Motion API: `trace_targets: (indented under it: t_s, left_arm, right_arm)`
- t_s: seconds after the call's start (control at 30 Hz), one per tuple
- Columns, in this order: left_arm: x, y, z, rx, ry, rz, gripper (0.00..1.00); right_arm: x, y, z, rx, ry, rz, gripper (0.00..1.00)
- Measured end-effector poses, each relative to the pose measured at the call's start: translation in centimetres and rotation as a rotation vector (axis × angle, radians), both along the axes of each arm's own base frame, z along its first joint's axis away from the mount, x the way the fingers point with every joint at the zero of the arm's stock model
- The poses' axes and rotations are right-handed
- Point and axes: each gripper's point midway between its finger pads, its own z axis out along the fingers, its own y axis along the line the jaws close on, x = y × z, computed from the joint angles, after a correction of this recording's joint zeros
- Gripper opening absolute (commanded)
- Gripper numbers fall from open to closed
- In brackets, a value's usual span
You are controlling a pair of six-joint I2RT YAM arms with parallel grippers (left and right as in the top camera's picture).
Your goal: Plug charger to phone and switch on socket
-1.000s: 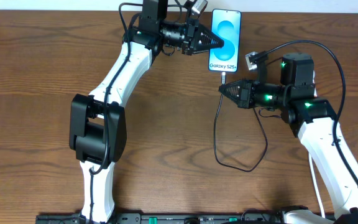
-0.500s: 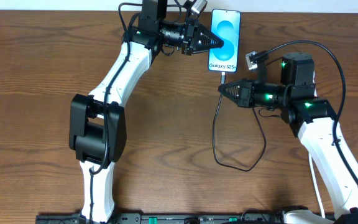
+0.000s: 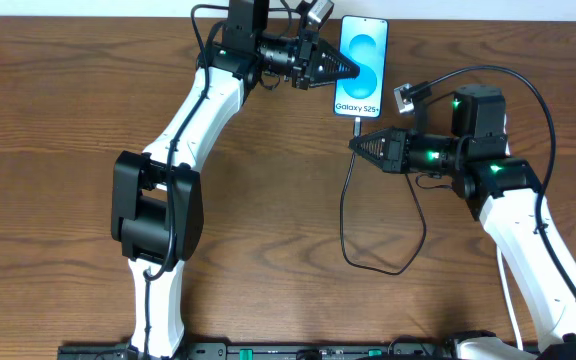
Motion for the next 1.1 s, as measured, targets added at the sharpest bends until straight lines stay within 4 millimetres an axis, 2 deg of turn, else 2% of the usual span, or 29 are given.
trace_targets:
  t_s: [1.1]
  left_arm:
    - [-0.01, 0.0, 0.0, 0.002, 0.008, 0.0, 0.07]
  right_arm:
    - [-0.05, 0.12, 0.18, 0.021, 0.028, -0.006, 0.01]
